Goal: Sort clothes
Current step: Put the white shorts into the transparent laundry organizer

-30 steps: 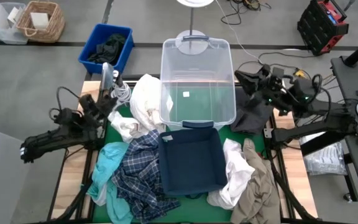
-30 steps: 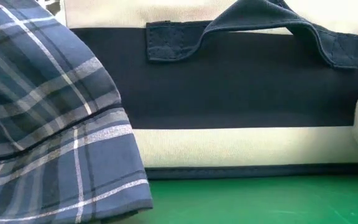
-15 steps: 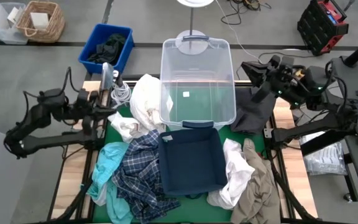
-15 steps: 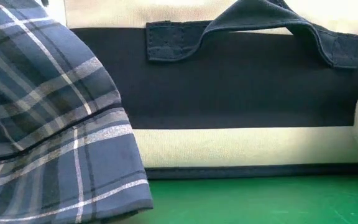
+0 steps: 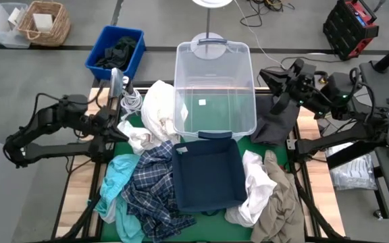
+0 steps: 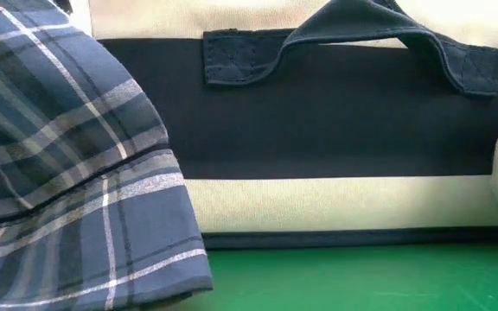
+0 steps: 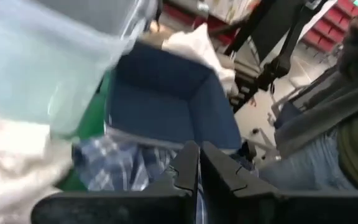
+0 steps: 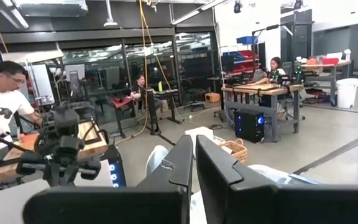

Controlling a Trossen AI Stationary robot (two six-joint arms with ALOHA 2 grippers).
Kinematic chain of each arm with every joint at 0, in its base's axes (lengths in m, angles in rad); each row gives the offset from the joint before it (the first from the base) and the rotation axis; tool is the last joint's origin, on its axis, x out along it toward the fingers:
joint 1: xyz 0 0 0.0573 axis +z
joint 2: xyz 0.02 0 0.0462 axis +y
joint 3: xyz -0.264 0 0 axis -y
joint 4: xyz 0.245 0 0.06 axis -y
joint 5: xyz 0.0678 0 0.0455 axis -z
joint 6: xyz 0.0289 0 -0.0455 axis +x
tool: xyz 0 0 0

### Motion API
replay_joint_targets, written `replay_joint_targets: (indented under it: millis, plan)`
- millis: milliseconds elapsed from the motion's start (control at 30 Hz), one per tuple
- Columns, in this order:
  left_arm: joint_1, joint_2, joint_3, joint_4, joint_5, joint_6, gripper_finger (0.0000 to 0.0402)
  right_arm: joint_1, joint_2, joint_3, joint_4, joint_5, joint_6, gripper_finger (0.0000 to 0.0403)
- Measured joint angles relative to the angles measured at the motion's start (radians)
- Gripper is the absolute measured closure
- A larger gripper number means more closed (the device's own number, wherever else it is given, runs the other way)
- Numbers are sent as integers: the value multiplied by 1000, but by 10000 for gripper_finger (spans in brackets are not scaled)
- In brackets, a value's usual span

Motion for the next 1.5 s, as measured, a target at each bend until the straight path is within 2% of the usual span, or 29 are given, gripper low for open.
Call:
replay_joint_targets:
  millis: [267, 467, 533, 667, 800, 967, 1200, 1367, 1500]
  plan:
    - [-18, 44, -6, -23, -26, 14, 402, 0, 5, 0, -5, 0, -1, 390]
    - [-68, 109, -65, -34, -35, 36, 402, 0, 6, 0, -27, 0, -3, 390]
    - [-86, 110, -86, -93, -90, 45, 402, 0, 6, 0, -36, 0, -2, 390]
    - [-98, 108, -104, -240, -280, 84, 402, 0, 6, 0, -50, 0, -18, 390]
    - [-98, 113, -109, -223, -439, 137, 397, 0, 6, 0, -49, 0, -47, 390]
    - [-98, 140, -127, -209, -456, 267, 355, 0, 6, 0, -49, 0, -47, 390]
    - [-98, 178, -237, -209, -432, 323, 258, 0, 6, 0, -49, 0, -44, 390]
    - [-100, 198, -220, -197, -522, 395, 202, 0, 6, 0, -57, 0, -27, 390]
    - [-100, 218, -230, -214, -521, 408, 178, 0, 6, 0, -58, 0, -28, 390]
